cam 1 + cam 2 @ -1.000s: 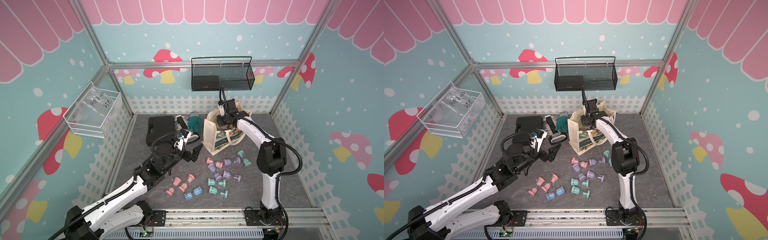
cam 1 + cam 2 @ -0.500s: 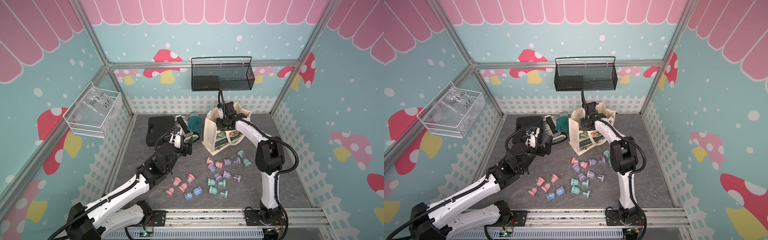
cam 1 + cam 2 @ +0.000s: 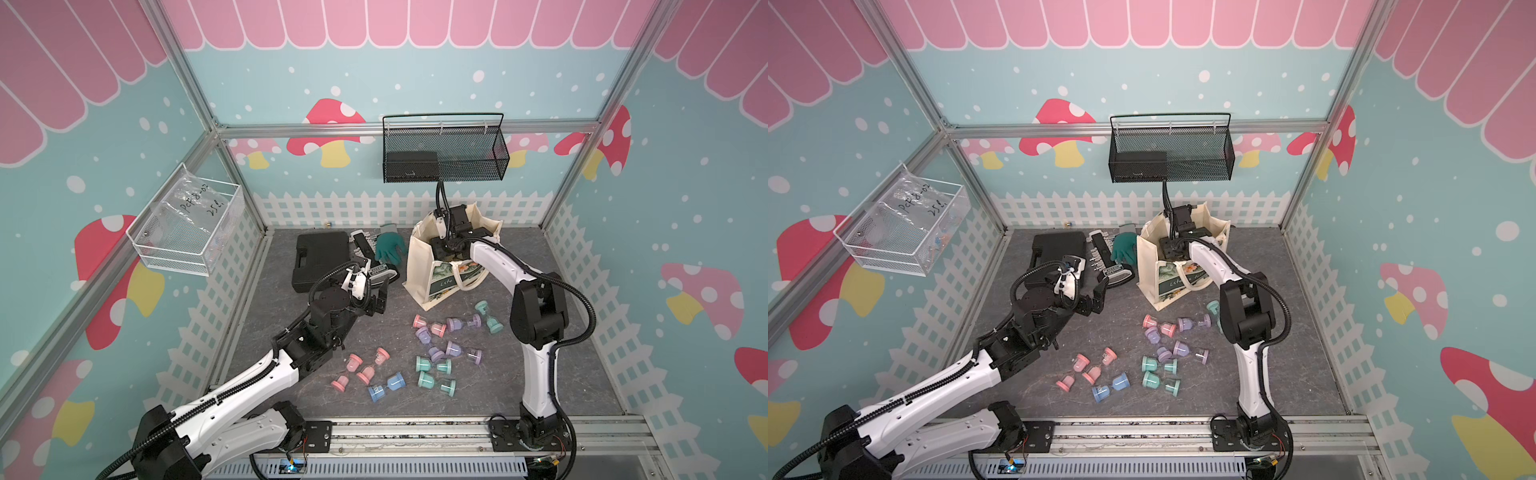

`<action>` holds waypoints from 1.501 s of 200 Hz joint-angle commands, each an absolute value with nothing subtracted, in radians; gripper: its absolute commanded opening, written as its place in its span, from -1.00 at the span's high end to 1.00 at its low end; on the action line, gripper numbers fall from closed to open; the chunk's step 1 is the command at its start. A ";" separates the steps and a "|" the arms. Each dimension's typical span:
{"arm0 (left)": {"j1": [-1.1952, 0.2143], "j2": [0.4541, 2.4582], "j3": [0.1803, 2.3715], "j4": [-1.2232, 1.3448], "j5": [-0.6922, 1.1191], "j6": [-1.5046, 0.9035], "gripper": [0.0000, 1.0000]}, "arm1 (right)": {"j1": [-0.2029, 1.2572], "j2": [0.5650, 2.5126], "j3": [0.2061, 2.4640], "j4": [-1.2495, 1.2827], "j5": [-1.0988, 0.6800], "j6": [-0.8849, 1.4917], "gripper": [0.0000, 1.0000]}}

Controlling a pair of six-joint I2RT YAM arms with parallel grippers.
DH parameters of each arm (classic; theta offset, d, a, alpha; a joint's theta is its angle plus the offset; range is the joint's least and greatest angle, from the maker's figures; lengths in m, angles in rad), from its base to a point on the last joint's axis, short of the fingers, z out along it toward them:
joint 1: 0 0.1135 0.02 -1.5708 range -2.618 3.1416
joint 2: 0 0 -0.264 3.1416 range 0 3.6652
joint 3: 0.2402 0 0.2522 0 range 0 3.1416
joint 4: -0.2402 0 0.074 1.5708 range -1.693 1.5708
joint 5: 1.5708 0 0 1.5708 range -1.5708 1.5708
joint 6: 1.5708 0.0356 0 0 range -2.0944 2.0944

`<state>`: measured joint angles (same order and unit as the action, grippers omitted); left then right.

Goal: Put the hourglass into the canvas bag
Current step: Place the hourglass in the canvas bag, then pick up the hourglass from the center of the board.

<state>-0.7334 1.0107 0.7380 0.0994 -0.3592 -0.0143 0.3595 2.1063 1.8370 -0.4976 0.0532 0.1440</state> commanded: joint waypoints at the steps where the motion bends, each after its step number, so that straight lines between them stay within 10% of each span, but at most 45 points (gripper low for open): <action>1: -0.729 0.990 0.722 0.124 -0.325 0.035 -0.99 | 0.357 2.032 1.832 -0.493 0.028 0.131 -0.43; 146: -0.713 0.851 0.718 -0.037 -0.194 -0.108 -0.99 | 0.399 1.735 1.809 -0.538 -0.047 0.184 -0.67; 300: -0.692 0.648 0.735 -0.425 -0.168 -0.392 -0.99 | 0.784 1.483 1.325 -0.367 -0.067 0.258 -0.67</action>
<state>-0.6956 0.6861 0.7094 -0.3336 -0.1505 -0.3271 0.7647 1.5028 1.3853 -0.4057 -0.0471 0.2237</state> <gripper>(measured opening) 0.994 0.839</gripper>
